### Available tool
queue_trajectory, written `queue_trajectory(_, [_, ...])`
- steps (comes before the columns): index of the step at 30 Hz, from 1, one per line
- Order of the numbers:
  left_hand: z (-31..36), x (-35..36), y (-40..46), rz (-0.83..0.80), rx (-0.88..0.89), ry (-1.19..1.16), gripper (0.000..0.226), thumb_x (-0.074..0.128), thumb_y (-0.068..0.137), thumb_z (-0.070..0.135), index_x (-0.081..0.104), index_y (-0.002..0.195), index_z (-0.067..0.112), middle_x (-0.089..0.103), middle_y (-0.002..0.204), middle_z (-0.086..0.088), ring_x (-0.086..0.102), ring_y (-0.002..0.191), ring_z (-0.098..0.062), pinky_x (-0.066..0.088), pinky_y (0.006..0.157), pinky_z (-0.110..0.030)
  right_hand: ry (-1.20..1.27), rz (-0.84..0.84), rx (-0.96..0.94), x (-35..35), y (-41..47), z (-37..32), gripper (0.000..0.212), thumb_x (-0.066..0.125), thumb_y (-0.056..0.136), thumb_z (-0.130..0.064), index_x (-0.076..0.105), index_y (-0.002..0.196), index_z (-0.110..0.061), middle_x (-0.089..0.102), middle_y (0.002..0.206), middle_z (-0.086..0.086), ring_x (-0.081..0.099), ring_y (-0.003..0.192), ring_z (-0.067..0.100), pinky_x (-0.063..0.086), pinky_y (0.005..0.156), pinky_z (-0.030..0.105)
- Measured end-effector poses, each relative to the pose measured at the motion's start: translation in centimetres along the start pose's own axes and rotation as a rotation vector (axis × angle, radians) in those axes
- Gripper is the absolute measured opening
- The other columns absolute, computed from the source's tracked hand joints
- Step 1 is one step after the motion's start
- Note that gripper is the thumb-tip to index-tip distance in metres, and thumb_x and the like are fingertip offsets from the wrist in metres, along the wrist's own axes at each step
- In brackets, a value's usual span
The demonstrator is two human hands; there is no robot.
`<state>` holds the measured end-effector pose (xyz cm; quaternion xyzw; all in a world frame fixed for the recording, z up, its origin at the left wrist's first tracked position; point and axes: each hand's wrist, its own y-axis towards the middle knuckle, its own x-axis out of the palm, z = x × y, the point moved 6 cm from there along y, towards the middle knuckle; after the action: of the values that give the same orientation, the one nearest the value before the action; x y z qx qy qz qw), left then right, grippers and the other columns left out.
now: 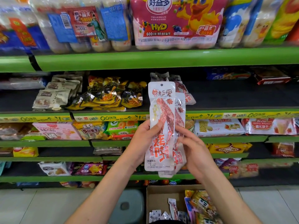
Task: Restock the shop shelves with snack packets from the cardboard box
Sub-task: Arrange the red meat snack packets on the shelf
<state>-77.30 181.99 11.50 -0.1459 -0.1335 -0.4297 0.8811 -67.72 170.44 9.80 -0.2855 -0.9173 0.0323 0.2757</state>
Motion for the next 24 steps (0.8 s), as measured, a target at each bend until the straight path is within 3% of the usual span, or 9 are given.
queue_trajectory(7, [1.1, -1.6, 0.3, 0.084, 0.044, -0.018, 0.018, 0.061, 0.094, 0.026, 0.075, 0.104, 0.020, 0.076, 0.107, -0.010, 0.074, 0.093, -0.023, 0.057, 0.079, -0.039, -0.033, -0.001, -0.066, -1.2, -0.1, -2.3, 0.048, 0.042, 0.095, 0.011, 0.076, 0.112, -0.019, 0.073, 0.119, 0.003, 0.071, 0.106, 0.020, 0.061, 0.075, 0.034])
queue_trajectory(10, [1.4, -1.8, 1.0, 0.093, 0.024, -0.053, 0.024, 0.055, 0.100, 0.019, 0.066, 0.118, 0.009, 0.077, 0.104, -0.011, 0.075, 0.086, -0.021, 0.060, 0.069, -0.034, -0.108, 0.002, -0.065, -1.6, 0.2, -3.0, 0.054, 0.047, 0.091, 0.015, 0.076, 0.113, -0.025, 0.075, 0.115, 0.000, 0.073, 0.100, 0.018, 0.060, 0.071, 0.029])
queue_trajectory(16, [3.2, -1.1, 4.4, 0.105, -0.052, 0.056, 0.021, 0.050, 0.101, 0.014, 0.068, 0.113, 0.010, 0.077, 0.097, -0.013, 0.075, 0.078, -0.023, 0.060, 0.062, -0.033, -0.246, 0.014, -0.097, -2.8, 3.0, -7.5, 0.062, 0.048, 0.089, 0.018, 0.066, 0.125, -0.028, 0.074, 0.116, 0.006, 0.073, 0.099, 0.025, 0.061, 0.073, 0.037])
queue_trajectory(18, [4.1, -0.6, 6.3, 0.101, -0.050, 0.124, 0.022, 0.050, 0.098, 0.009, 0.070, 0.108, 0.010, 0.078, 0.096, -0.012, 0.075, 0.080, -0.023, 0.060, 0.069, -0.037, -0.304, 0.063, -0.130, -3.7, 4.5, -9.7, 0.064, 0.051, 0.088, 0.018, 0.059, 0.131, -0.028, 0.075, 0.111, 0.011, 0.073, 0.095, 0.030, 0.061, 0.075, 0.044])
queue_trajectory(21, [5.1, 0.6, 9.6, 0.098, -0.063, 0.207, 0.019, 0.052, 0.096, 0.001, 0.070, 0.099, 0.007, 0.078, 0.090, -0.008, 0.073, 0.083, -0.022, 0.056, 0.085, -0.042, -0.337, 0.176, -0.172, -5.5, 7.1, -12.0, 0.067, 0.058, 0.090, 0.013, 0.041, 0.137, -0.032, 0.077, 0.097, 0.014, 0.073, 0.077, 0.025, 0.058, 0.063, 0.037])
queue_trajectory(24, [6.3, 2.2, 13.4, 0.139, -0.053, 0.197, 0.022, 0.051, 0.095, -0.009, 0.068, 0.092, 0.004, 0.076, 0.080, -0.005, 0.068, 0.081, -0.021, 0.054, 0.084, -0.038, -0.428, 0.389, -0.238, -8.1, 10.1, -14.3, 0.055, 0.065, 0.090, 0.003, 0.046, 0.139, -0.011, 0.073, 0.093, 0.012, 0.067, 0.079, 0.024, 0.053, 0.074, 0.038])
